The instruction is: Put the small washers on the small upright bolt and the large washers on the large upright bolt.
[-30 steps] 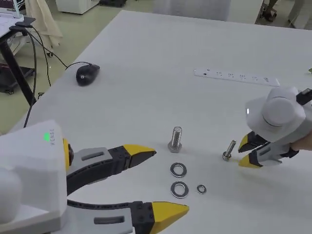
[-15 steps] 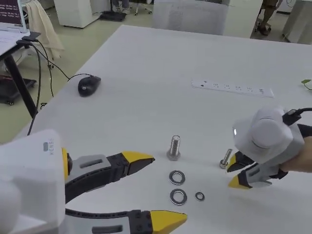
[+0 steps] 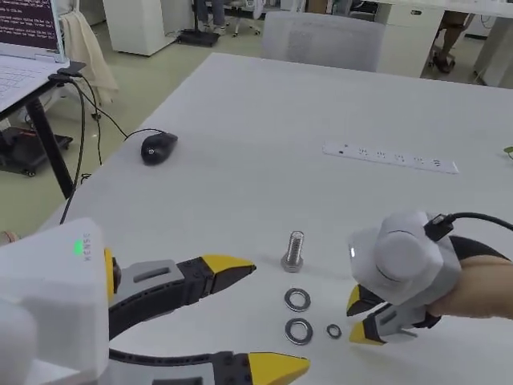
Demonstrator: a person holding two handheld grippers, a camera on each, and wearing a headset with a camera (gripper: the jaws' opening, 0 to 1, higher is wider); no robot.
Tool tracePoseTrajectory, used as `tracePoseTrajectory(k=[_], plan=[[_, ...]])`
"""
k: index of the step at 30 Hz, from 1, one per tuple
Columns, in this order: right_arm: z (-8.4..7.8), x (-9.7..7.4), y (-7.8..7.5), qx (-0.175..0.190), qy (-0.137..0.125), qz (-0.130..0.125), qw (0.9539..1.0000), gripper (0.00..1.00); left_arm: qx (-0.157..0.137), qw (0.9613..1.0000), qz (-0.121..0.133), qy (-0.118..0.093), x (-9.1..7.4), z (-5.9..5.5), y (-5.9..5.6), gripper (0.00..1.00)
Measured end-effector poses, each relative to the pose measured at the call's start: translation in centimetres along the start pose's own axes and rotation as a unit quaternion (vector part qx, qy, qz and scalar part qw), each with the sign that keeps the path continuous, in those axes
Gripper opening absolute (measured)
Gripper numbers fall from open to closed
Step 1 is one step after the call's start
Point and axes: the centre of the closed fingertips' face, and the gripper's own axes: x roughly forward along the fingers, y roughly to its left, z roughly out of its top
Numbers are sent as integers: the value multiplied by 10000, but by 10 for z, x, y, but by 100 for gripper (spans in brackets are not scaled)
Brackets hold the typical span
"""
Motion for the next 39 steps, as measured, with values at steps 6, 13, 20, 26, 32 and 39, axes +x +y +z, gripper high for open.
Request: tracePoseTrajectory(k=[6, 13, 20, 26, 32, 39], plan=[[4, 8, -1, 30, 16, 78, 10000, 19, -30, 10000, 43, 8, -2, -2, 0, 53], [3, 14, 1, 106, 64, 180, 9998, 18, -34, 9999, 78, -56, -2, 1, 2, 53], [5, 14, 1, 161, 45, 275, 9995, 19, -39, 9999, 111, -77, -2, 1, 5, 53], [8, 15, 1, 125, -2, 261, 9996, 16, -58, 9999, 99, -55, 1, -2, 5, 53], [7, 15, 2, -93, 63, 258, 9996, 15, -72, 9999, 113, -56, 1, -2, 5, 53], [7, 16, 1, -125, 44, 252, 9996, 14, -87, 9999, 123, -33, 0, -3, 7, 53]])
